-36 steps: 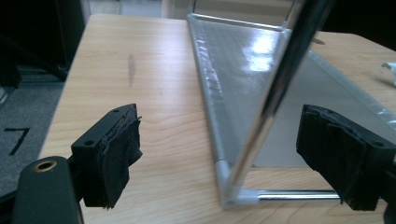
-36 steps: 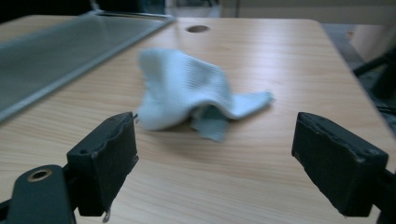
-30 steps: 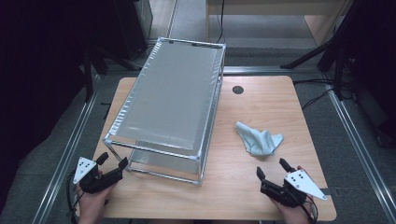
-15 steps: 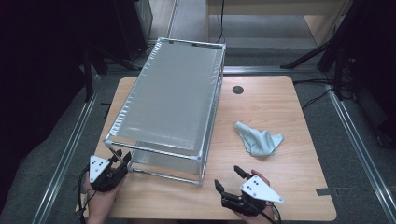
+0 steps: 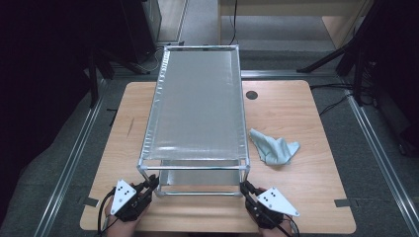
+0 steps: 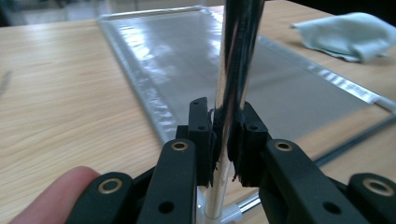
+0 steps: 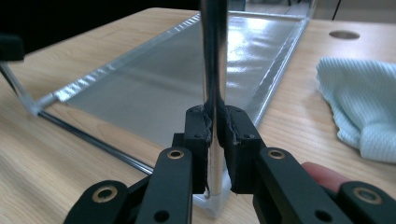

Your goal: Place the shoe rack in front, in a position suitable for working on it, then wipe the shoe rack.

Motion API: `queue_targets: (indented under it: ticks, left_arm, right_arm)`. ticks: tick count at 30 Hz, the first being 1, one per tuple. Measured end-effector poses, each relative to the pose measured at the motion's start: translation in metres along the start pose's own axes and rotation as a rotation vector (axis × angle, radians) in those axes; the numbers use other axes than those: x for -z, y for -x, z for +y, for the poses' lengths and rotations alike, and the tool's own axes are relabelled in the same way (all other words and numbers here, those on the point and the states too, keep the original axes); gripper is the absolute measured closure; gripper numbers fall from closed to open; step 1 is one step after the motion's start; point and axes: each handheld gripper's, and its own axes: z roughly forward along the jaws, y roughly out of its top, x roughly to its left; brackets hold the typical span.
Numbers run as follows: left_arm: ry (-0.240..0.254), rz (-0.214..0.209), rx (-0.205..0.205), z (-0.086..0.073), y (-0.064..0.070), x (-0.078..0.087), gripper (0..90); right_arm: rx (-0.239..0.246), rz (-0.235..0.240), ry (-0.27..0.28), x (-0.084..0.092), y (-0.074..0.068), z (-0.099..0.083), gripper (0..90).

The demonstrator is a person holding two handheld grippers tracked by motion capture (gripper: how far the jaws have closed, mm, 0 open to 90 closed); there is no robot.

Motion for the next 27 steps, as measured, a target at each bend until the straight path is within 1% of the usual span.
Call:
queue_targets:
  ticks: [1, 2, 4, 5, 6, 7, 8, 9, 10, 11, 12, 13, 14, 15, 16, 17, 18, 20, 22, 23, 24, 25, 26, 27]
  left_arm:
    - [-0.003, -0.027, -0.009, -0.001, 0.006, 0.001, 80.7]
    - [-0.003, -0.040, -0.010, -0.001, 0.008, 0.001, 80.7]
    - [-0.006, -0.083, -0.033, -0.002, 0.012, 0.002, 80.7]
    - [-0.006, -0.083, -0.033, -0.002, 0.012, 0.002, 80.7]
    - [-0.003, -0.119, -0.054, -0.002, 0.015, 0.003, 80.7]
    - [-0.004, -0.154, -0.092, -0.003, 0.018, 0.005, 80.9]
    - [-0.002, -0.171, -0.117, -0.003, 0.020, 0.006, 80.8]
    - [-0.002, -0.179, -0.136, -0.004, 0.022, 0.008, 80.5]
    - [0.000, -0.182, -0.142, -0.004, 0.021, 0.009, 79.9]
    - [0.000, -0.182, -0.142, -0.004, 0.021, 0.009, 79.0]
    - [0.018, -0.191, -0.127, -0.003, 0.018, 0.011, 77.2]
    - [0.022, -0.197, -0.117, -0.003, 0.016, 0.012, 76.3]
    - [0.028, -0.204, -0.113, -0.003, 0.015, 0.012, 76.2]
    - [0.031, -0.209, -0.112, -0.003, 0.014, 0.013, 76.0]
    - [0.033, -0.209, -0.115, -0.003, 0.014, 0.013, 76.0]
    - [0.034, -0.208, -0.116, -0.003, 0.014, 0.013, 76.1]
    - [0.036, -0.207, -0.113, -0.003, 0.015, 0.013, 76.2]
    - [0.040, -0.210, -0.113, -0.003, 0.017, 0.013, 76.7]
    - [0.041, -0.207, -0.108, -0.003, 0.018, 0.013, 76.6]
    - [0.045, -0.211, -0.097, -0.003, 0.018, 0.014, 76.4]
    - [0.051, -0.212, -0.090, -0.003, 0.018, 0.015, 76.0]
    - [0.051, -0.212, -0.090, -0.003, 0.018, 0.015, 75.6]
    - [0.059, -0.209, -0.082, -0.002, 0.018, 0.017, 75.6]
    - [0.060, -0.208, -0.084, -0.002, 0.019, 0.017, 75.6]
  right_arm:
    - [0.004, -0.026, 0.004, 0.001, 0.005, 0.000, 81.6]
    - [0.007, -0.042, 0.005, 0.001, 0.007, 0.000, 81.8]
    - [0.003, -0.062, 0.008, 0.000, 0.012, 0.001, 81.9]
    - [0.003, -0.062, 0.008, 0.000, 0.012, 0.001, 81.9]
    - [0.004, -0.068, 0.010, -0.001, 0.015, 0.001, 81.9]
    - [-0.006, -0.075, 0.014, -0.002, 0.023, 0.002, 81.5]
    - [-0.010, -0.070, 0.015, -0.002, 0.025, 0.003, 80.6]
    - [-0.004, -0.049, 0.018, -0.002, 0.030, 0.004, 73.1]
    - [0.001, 0.005, 0.047, 0.001, 0.035, 0.005, 58.5]
    - [0.006, 0.069, 0.078, 0.006, 0.040, 0.006, 47.3]
    - [0.020, 0.110, 0.093, 0.011, 0.045, 0.008, 40.1]
    - [0.040, 0.128, 0.099, 0.017, 0.050, 0.010, 36.8]
    - [0.053, 0.132, 0.108, 0.023, 0.056, 0.011, 35.2]
    - [0.055, 0.131, 0.121, 0.030, 0.062, 0.012, 35.0]
    - [0.046, 0.124, 0.133, 0.036, 0.069, 0.012, 35.0]
    - [0.032, 0.102, 0.145, 0.041, 0.075, 0.013, 35.2]
    - [0.005, 0.072, 0.151, 0.044, 0.081, 0.013, 35.7]
    - [-0.045, -0.014, 0.152, 0.044, 0.092, 0.016, 36.4]
    - [-0.059, -0.135, 0.112, 0.036, 0.101, 0.021, 35.6]
    - [-0.063, -0.192, 0.085, 0.030, 0.104, 0.025, 34.8]
    - [-0.069, -0.238, 0.057, 0.022, 0.108, 0.028, 33.9]
    - [-0.083, -0.258, 0.035, 0.015, 0.112, 0.032, 33.2]
    - [-0.097, -0.265, 0.001, 0.003, 0.117, 0.035, 31.7]
    - [-0.099, -0.267, -0.018, -0.004, 0.119, 0.037, 30.5]
